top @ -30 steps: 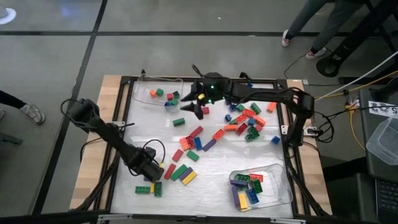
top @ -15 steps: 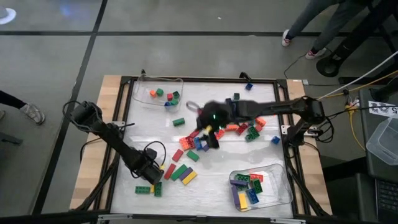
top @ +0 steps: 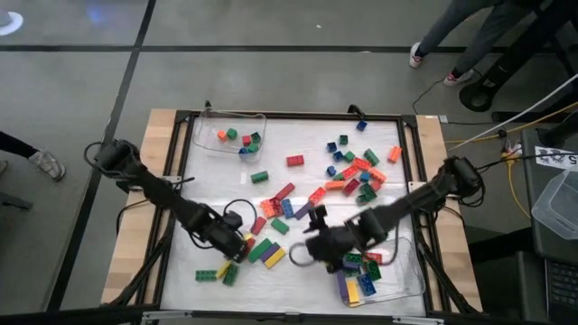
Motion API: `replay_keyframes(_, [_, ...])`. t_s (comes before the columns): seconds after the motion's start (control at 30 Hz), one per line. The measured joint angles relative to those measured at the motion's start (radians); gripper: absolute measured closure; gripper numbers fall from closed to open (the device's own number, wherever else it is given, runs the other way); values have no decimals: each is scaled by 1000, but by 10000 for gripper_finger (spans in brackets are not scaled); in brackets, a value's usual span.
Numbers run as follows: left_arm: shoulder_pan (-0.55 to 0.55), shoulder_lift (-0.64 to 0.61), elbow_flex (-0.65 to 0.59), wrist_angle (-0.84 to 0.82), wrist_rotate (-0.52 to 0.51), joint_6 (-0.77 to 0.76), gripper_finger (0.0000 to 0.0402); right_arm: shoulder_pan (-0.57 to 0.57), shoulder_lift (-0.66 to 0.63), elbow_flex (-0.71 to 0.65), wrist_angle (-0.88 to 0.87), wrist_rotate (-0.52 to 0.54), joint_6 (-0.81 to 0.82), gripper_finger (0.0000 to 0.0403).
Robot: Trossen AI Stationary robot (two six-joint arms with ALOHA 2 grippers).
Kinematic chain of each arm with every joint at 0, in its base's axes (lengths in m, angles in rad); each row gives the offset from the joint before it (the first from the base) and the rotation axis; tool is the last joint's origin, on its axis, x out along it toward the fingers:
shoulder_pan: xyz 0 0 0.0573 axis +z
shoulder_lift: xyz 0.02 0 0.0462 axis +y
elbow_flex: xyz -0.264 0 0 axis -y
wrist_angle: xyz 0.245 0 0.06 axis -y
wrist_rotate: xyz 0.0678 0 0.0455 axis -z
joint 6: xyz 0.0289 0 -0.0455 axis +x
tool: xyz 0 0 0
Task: Sort blocks by size
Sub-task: Put the rectangular violet block into the bottom transparent bin
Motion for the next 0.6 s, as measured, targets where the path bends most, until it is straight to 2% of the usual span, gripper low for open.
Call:
replay_keyframes(0.17, [32, -29, 0, 289, -7, 222, 314, 63, 1, -69, 145, 12, -13, 182])
replay_keyframes(0.37, [52, 29, 1, 694, -12, 476, 313, 94, 1, -114, 411, 11, -156, 182])
replay_keyframes(0.6, [61, 122, 1, 902, -12, 595, 310, 86, 1, -114, 570, -3, -265, 182])
